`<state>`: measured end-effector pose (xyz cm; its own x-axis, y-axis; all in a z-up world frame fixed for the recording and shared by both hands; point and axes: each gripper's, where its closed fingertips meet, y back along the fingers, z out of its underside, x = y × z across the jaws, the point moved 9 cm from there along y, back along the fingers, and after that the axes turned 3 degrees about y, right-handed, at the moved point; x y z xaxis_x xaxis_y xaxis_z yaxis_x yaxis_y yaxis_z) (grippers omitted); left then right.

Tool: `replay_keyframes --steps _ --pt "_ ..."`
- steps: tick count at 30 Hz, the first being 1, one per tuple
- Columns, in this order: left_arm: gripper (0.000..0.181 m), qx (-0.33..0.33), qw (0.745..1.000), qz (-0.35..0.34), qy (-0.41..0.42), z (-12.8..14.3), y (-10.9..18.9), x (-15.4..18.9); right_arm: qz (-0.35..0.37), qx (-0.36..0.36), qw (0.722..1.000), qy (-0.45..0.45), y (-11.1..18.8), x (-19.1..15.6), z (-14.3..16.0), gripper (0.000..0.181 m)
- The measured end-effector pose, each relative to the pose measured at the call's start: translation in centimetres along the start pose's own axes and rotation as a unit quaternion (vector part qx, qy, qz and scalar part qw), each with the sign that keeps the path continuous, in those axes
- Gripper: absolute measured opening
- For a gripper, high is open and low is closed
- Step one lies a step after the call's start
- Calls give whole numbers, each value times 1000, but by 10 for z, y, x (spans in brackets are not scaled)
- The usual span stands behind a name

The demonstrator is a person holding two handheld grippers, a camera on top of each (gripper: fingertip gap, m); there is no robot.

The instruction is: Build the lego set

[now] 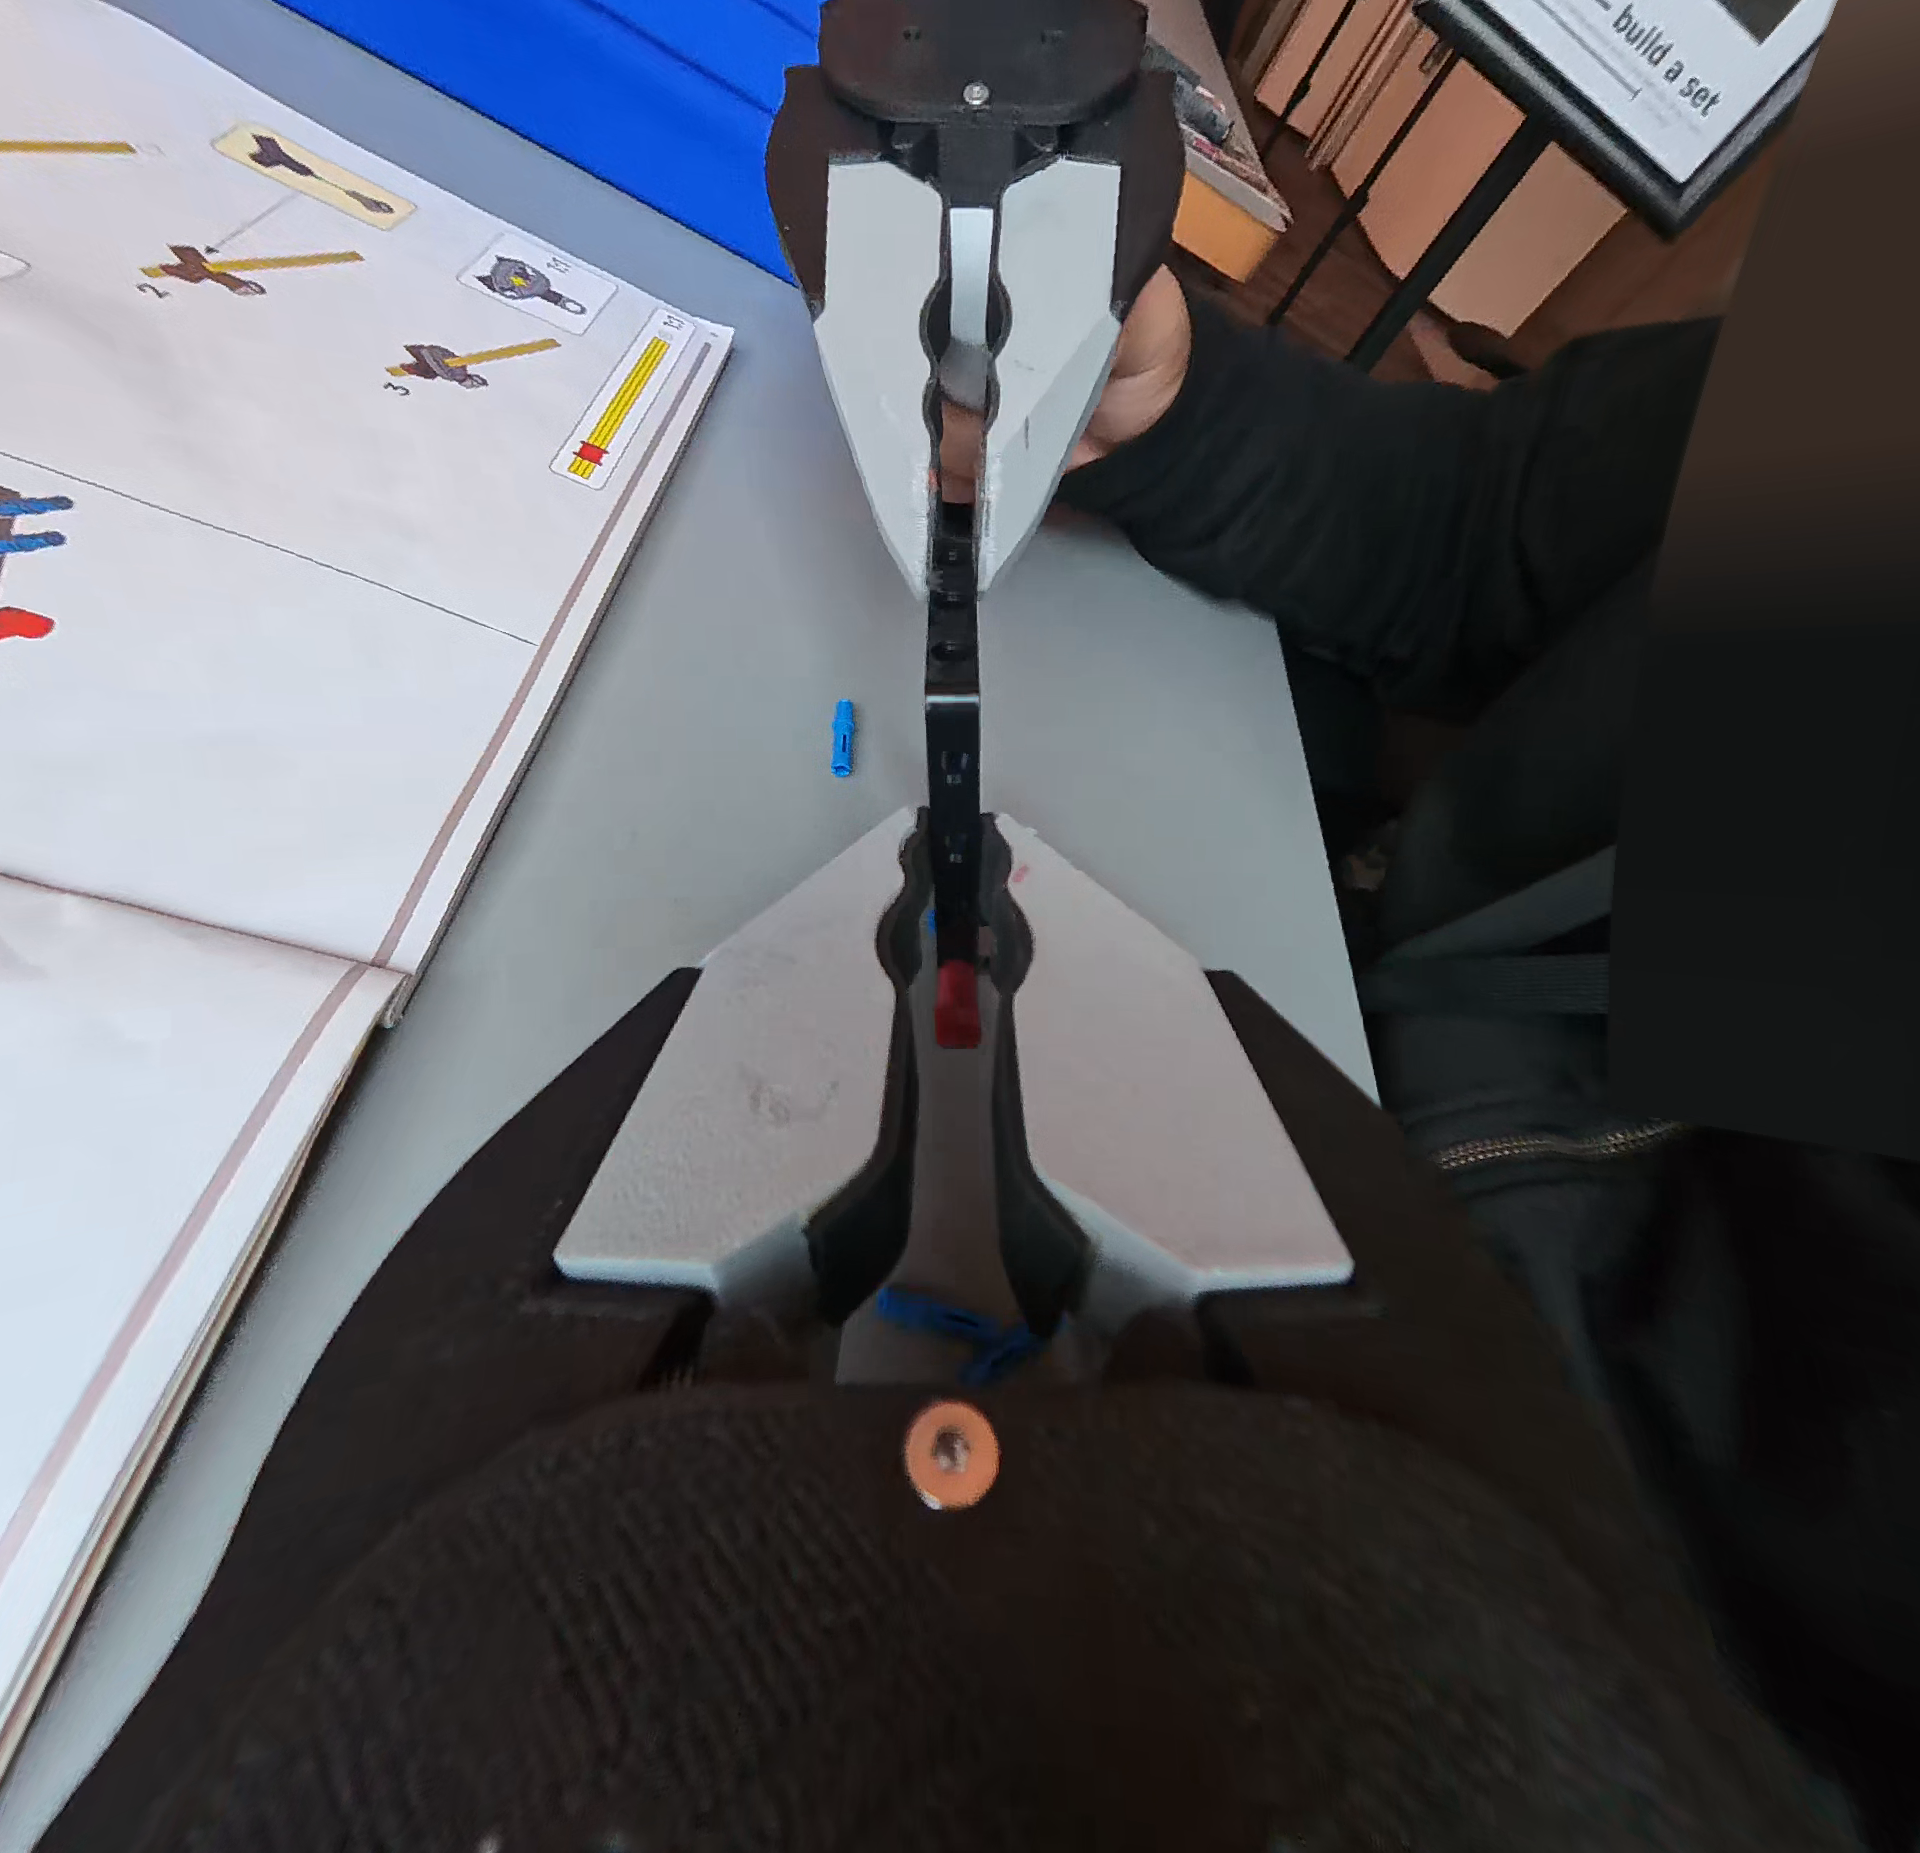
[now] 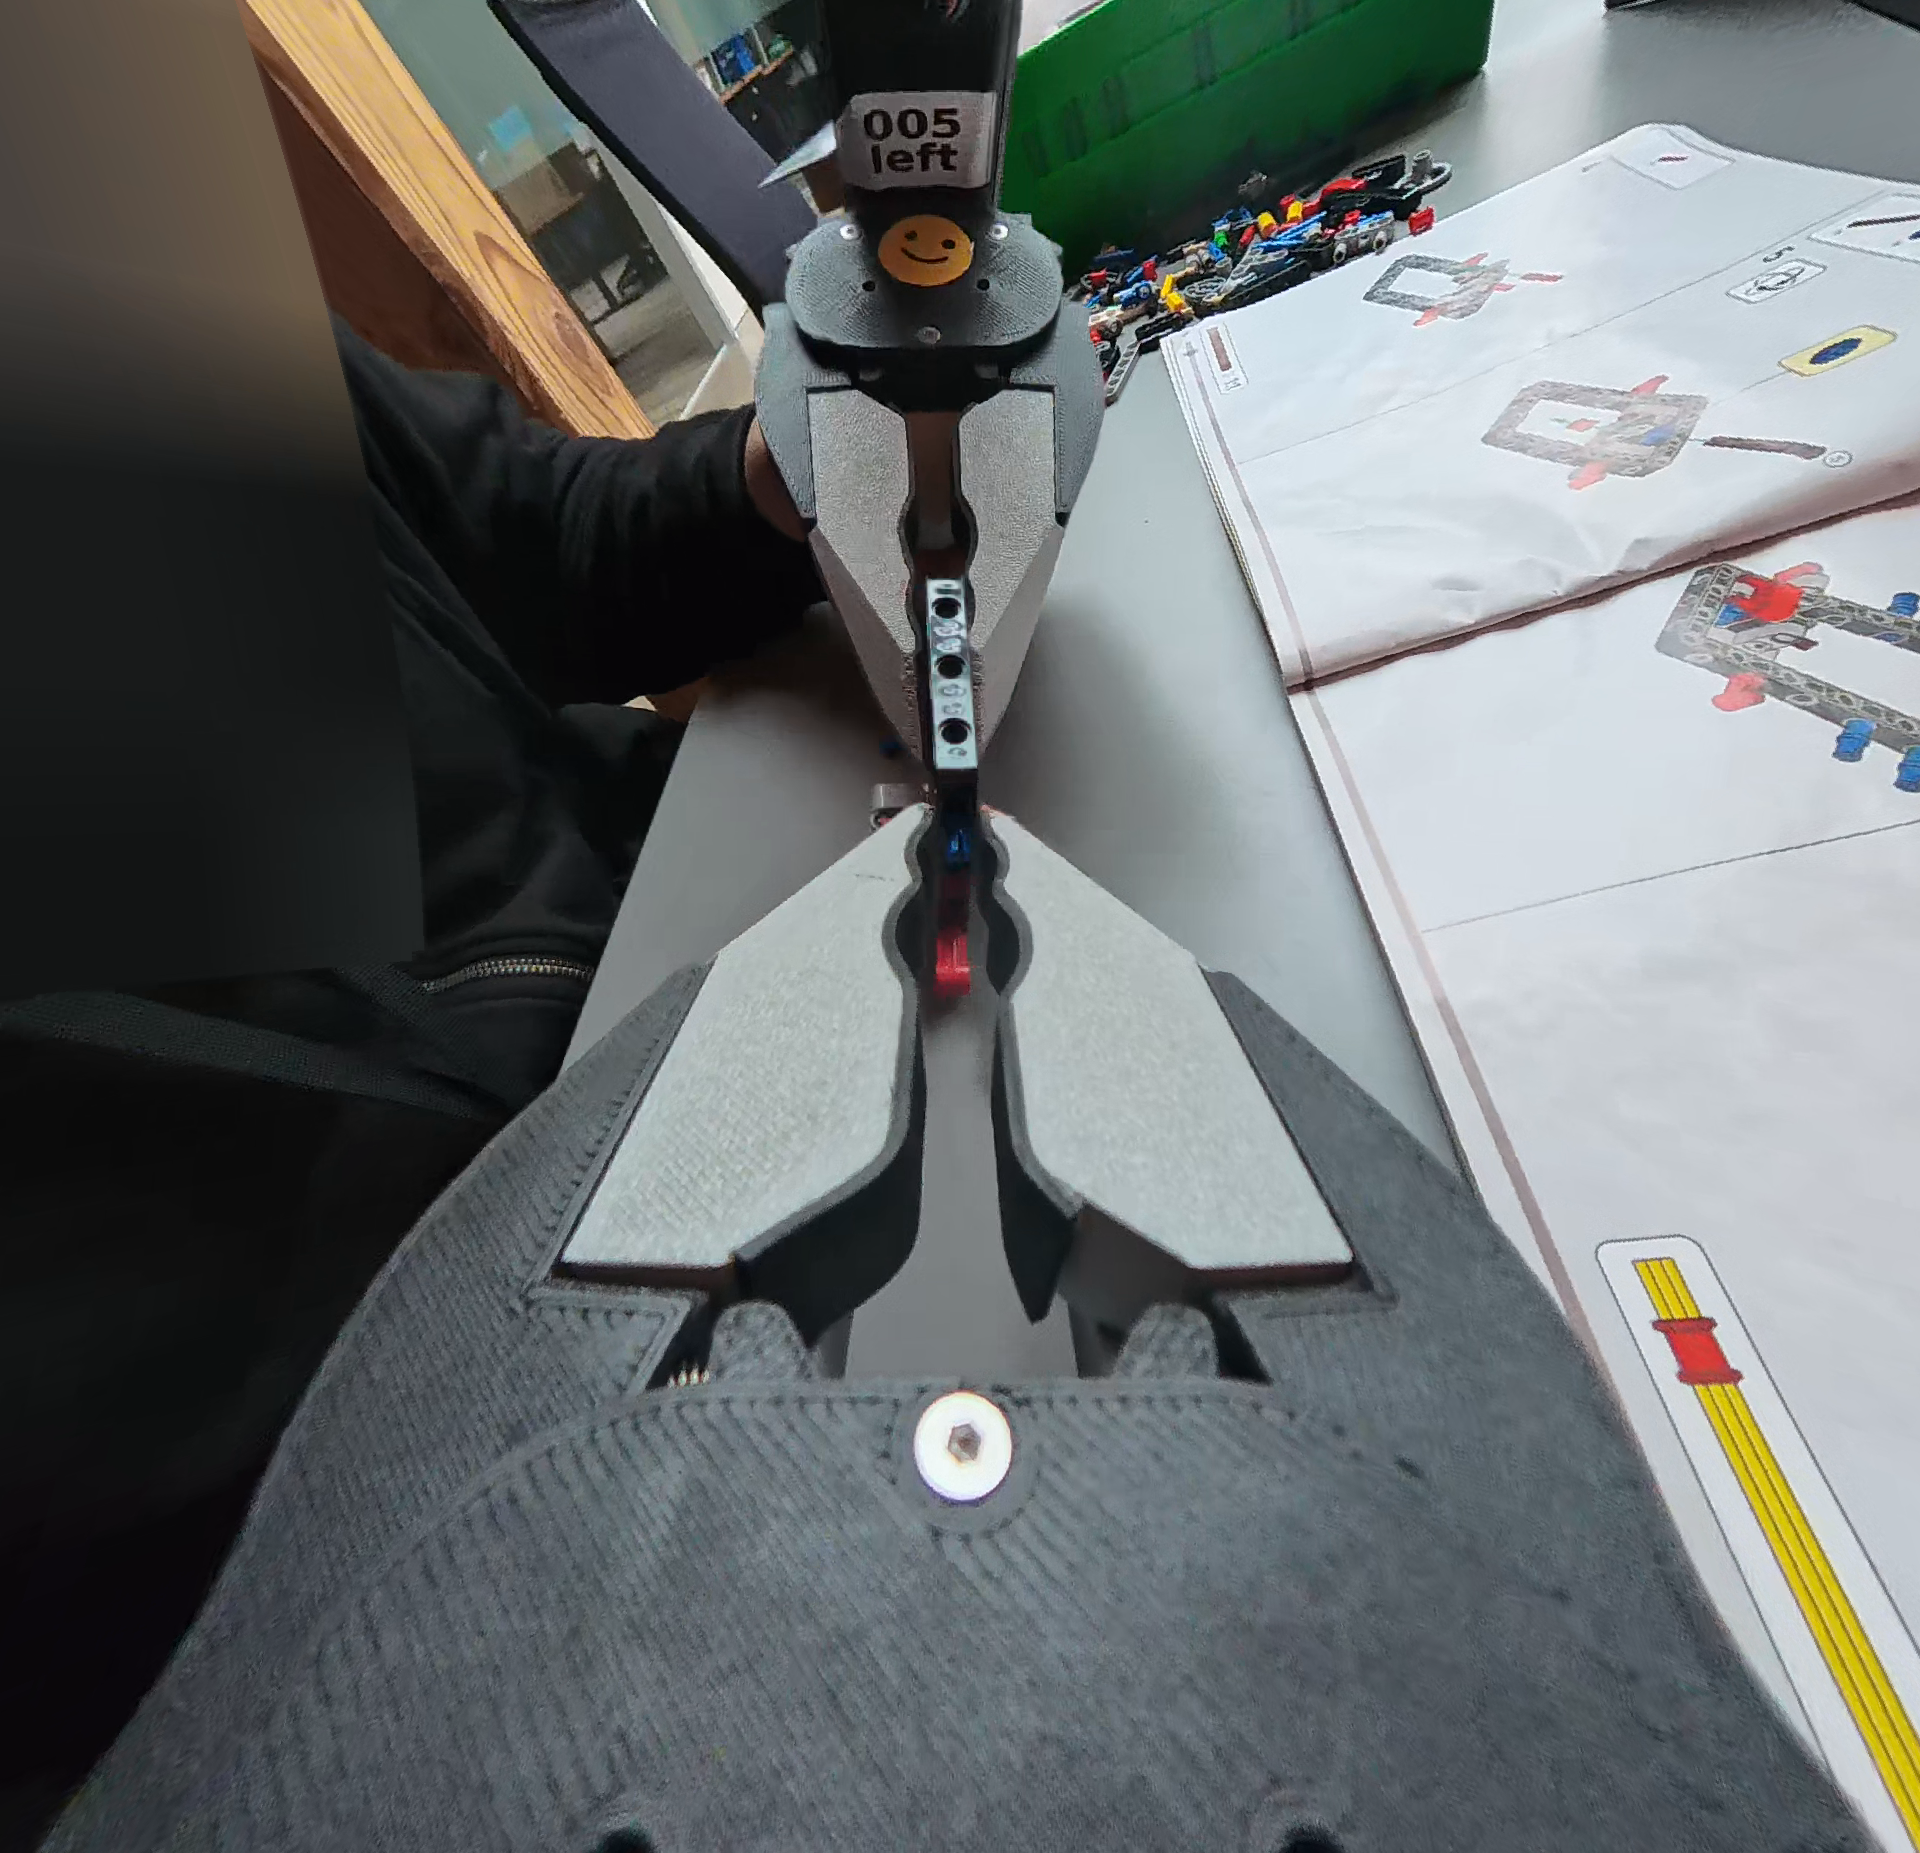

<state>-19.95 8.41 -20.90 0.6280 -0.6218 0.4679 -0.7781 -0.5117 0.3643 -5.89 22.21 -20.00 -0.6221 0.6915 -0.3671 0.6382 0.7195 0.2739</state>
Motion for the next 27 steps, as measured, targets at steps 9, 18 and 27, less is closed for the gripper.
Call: replay_keyframes --steps 9,18,27 --pt "6 4 1000 5 22 0 2 -5 -8 -8 1000 -10 5 5 2 1" --pt "5 -5 1000 14 16 0 -1 -3 -13 -21 1000 6 1 1 1 4" --pt "5 -8 1000 4 -13 0 -2 1 -8 -20 1000 19 3 -3 -1 1"
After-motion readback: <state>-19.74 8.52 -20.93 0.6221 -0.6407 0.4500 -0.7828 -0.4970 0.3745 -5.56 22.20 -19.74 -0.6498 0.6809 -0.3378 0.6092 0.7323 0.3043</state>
